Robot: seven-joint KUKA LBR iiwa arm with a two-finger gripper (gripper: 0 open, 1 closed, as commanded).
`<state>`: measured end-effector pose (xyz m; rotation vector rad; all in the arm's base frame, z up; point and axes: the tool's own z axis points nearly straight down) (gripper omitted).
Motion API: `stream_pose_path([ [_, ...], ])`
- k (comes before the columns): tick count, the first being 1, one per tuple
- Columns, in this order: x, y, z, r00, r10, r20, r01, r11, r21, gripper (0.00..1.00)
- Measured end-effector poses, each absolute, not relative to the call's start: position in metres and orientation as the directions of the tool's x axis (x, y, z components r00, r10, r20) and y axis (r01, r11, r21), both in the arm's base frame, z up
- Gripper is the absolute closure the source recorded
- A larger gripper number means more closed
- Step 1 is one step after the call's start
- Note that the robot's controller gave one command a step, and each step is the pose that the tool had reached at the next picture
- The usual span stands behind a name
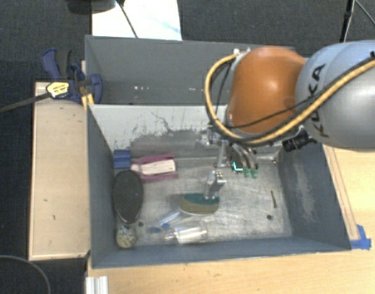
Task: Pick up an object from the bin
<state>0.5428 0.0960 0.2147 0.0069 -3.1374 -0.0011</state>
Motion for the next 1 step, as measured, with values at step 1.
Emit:
stream_pose_path([
  [1, 0.4970, 0.0872, 0.0944, -0.988, 0.154, -0.009, 0.154, 0.988, 0.005, 0.00],
])
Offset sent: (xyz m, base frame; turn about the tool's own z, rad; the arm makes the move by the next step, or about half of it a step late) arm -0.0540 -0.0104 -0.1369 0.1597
